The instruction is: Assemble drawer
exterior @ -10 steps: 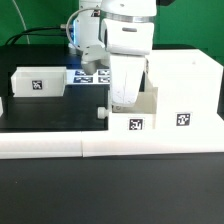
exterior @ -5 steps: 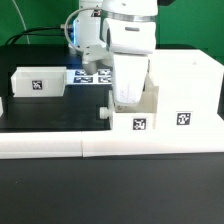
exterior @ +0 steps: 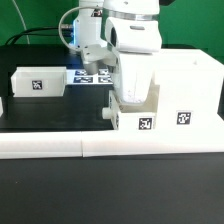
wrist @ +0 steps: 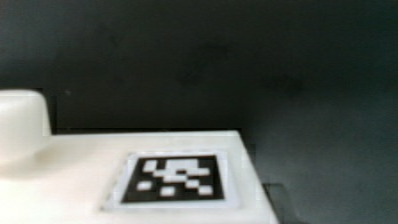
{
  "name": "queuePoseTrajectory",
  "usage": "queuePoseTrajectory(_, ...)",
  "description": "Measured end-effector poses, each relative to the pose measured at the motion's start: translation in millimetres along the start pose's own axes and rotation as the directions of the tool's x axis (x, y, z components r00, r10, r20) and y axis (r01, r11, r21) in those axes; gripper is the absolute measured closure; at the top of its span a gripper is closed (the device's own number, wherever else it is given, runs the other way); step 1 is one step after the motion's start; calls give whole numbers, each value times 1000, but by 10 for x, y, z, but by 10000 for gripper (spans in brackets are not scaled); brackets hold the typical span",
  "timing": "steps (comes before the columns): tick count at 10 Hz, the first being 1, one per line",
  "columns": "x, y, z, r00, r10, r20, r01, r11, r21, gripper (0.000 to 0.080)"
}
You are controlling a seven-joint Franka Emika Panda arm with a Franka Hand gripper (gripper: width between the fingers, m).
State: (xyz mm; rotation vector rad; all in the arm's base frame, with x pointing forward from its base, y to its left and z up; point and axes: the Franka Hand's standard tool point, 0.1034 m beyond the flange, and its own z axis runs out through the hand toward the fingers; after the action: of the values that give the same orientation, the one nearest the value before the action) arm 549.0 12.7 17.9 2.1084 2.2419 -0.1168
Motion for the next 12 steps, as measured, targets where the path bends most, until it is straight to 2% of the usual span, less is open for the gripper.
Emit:
queuePoseTrajectory(1,8,3,-9,998,58,0,-58,998,-1,653)
queuePoseTrajectory(3,9,13,-31,997,79,0,-79,997,-4,367)
queuePoseTrajectory(4,5,10,-58,997,82,2,-82,997,1,367)
queuePoseTrajectory(5,-15,6,-135,996,83,9,-83,996,17,210)
queuePoseTrajectory(6,-40,14,-230,996,86,16,-86,996,29,158)
queuePoseTrajectory(9,-154,27,-417,995,92,27,-93,995,37,150)
queuePoseTrajectory(10,-276,18,-445,998,58,28,-59,998,34,150)
queuePoseTrajectory(11,-441,-2,-424,1000,-1,25,0,999,41,150)
queuePoseTrajectory(12,-539,-16,-409,1000,-5,23,4,999,44,150)
